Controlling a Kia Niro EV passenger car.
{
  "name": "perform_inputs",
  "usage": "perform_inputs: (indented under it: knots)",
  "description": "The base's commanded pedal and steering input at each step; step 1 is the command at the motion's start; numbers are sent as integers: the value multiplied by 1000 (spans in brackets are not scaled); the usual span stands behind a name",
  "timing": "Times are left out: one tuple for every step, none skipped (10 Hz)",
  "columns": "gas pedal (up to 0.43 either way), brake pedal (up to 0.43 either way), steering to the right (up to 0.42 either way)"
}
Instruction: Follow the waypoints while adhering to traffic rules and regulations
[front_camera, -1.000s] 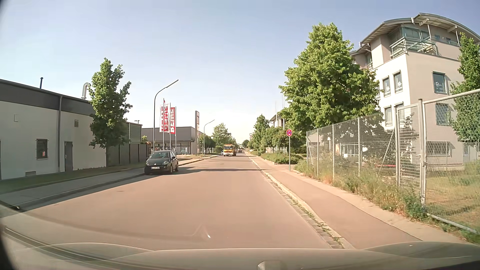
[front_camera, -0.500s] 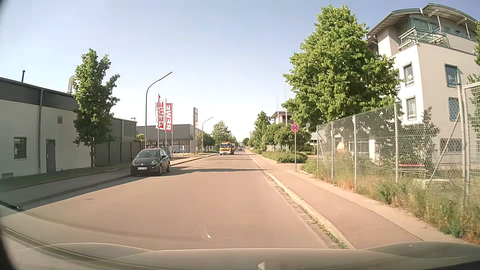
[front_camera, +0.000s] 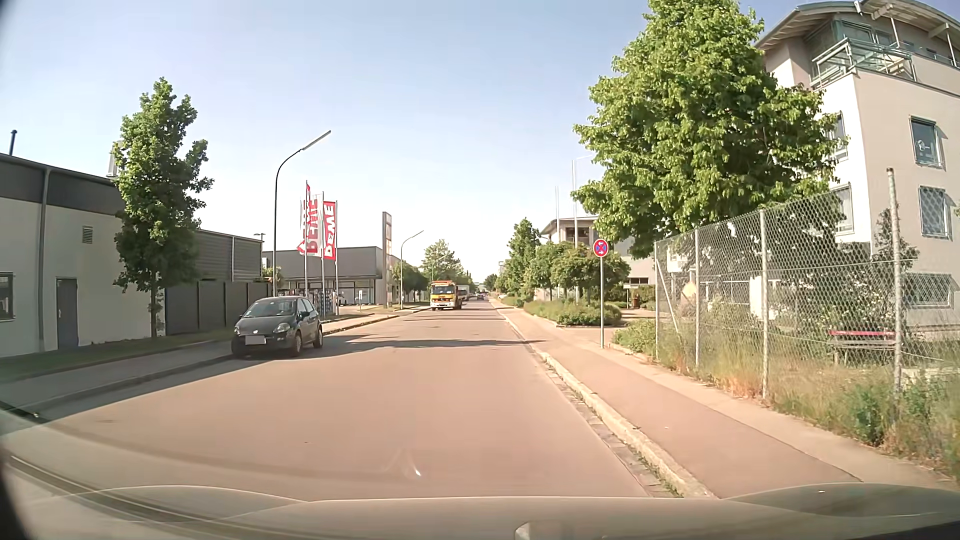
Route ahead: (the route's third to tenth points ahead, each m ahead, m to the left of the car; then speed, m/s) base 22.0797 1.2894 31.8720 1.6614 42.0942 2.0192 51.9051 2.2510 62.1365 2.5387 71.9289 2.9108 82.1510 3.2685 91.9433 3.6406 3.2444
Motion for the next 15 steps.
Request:
perform_inputs:
  knots:
    - [0,250,3]
    - [0,250,3]
    - [0,232,3]
    - [0,220,4]
    - [0,213,4]
    - [0,213,4]
    - [0,232,5]
    - [0,250,5]
    - [0,256,7]
    - [0,262,8]
    - [0,256,8]
    - [0,250,8]
    - [0,238,8]
    - [0,226,8]
    - [0,183,8]
